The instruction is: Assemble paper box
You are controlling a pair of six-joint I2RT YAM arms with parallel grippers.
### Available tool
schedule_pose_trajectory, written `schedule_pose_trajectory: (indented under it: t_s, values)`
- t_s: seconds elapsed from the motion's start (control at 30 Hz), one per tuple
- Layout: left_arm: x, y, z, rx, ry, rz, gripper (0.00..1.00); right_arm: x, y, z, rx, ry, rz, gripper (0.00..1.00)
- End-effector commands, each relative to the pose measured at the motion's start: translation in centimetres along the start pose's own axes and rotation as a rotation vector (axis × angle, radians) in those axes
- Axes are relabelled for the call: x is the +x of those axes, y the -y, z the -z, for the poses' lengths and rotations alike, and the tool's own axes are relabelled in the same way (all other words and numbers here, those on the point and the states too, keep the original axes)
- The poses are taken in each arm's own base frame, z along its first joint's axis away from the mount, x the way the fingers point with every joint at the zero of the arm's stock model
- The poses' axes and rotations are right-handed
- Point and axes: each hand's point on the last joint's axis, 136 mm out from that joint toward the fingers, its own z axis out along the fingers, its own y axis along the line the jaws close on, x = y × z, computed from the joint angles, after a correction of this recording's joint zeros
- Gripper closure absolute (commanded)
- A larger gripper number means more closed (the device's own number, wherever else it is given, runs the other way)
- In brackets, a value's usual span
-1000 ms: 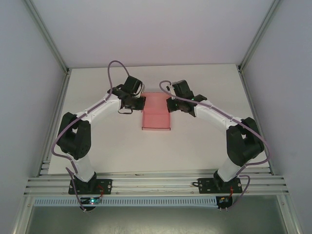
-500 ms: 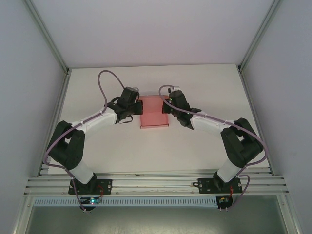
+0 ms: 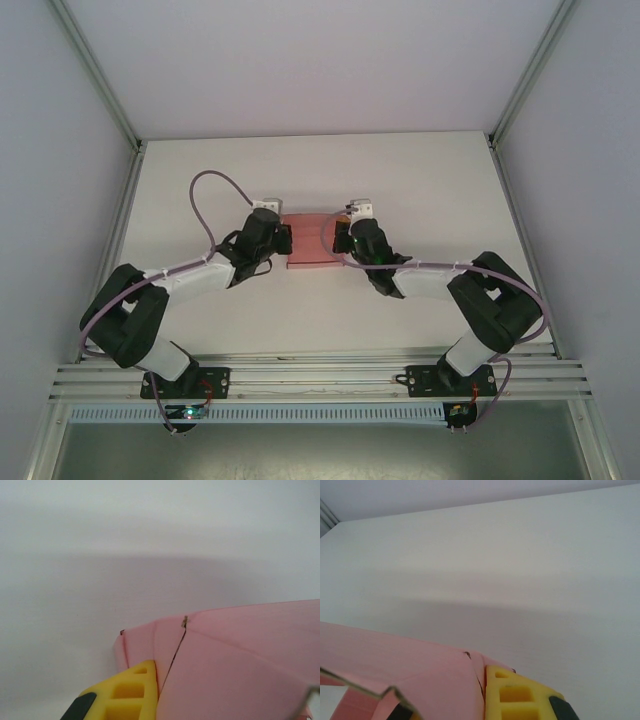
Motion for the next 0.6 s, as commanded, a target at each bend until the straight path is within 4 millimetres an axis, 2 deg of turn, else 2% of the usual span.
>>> schedule_pose_trajectory:
  t_s: [0.0,0.4,0.57]
  values:
    - [-0.1,0.7,0.4,0.011,0.06,0.038,1.0,-1.8,-1.0,1.0,-0.024,0.116,-0.024,0.95]
    - [2.0,0.9,0.7,0.024,0.071,0.1,1.0,0.8,-1.4,1.9,0.018,0.13,-0.041,0.94]
    - [4.0,-0.6,1.1,-0.008,0.055,0.103,1.0,1.8,-0.8,2.6,0.05,0.144,-0.011,0.93]
